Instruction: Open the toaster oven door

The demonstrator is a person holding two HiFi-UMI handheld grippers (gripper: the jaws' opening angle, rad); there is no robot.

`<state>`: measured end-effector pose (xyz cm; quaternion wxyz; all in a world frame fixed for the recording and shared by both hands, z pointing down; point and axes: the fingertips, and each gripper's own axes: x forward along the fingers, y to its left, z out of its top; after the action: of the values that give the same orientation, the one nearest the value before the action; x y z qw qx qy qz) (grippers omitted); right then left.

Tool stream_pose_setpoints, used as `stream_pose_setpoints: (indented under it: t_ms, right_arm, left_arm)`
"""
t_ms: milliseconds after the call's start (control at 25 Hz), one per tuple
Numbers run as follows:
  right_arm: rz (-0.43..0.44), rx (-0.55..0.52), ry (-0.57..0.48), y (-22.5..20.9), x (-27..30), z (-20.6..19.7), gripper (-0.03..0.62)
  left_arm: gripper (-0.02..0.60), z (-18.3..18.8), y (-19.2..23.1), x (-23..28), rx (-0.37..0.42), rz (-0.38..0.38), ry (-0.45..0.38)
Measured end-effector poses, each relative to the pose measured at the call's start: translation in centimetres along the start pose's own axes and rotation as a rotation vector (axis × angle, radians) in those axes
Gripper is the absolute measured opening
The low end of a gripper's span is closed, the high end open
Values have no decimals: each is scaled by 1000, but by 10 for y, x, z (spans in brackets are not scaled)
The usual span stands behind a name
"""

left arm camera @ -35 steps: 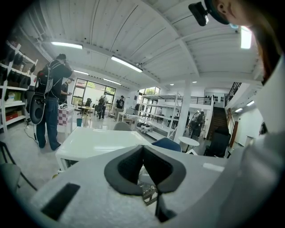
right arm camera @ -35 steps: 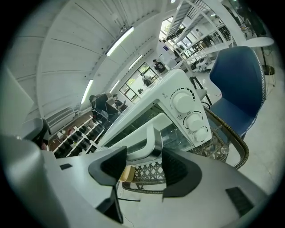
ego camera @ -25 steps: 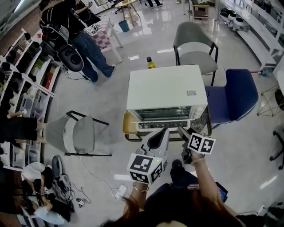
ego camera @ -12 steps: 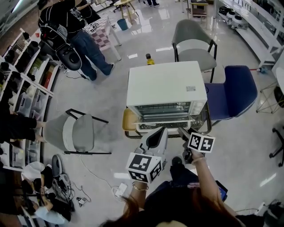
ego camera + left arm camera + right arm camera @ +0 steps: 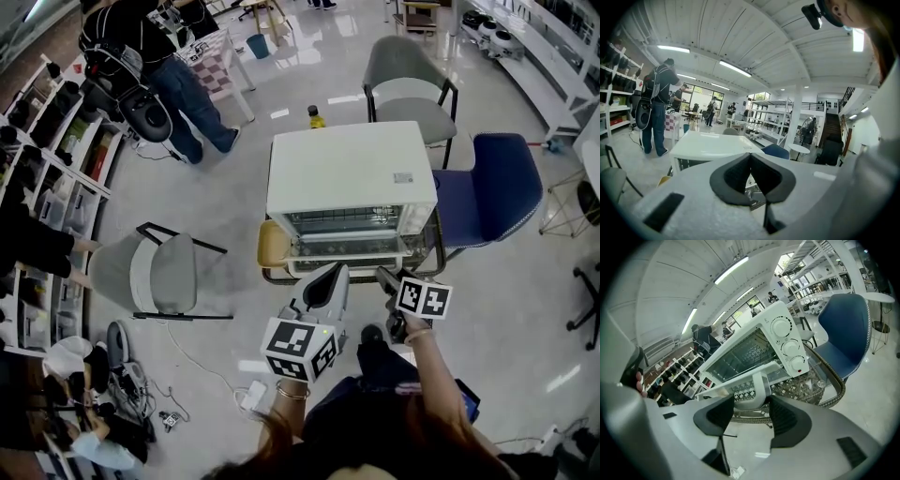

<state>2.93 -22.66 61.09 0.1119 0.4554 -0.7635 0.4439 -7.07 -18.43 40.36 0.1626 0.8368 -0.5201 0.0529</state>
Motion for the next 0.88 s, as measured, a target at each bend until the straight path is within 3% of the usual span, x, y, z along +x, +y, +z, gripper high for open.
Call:
stream_pose_setpoints:
  t_ms: [880]
  right_arm:
    - [-36, -34, 63, -11, 0, -32, 230]
  left_arm:
    - [14, -9, -5, -8, -7, -3, 12]
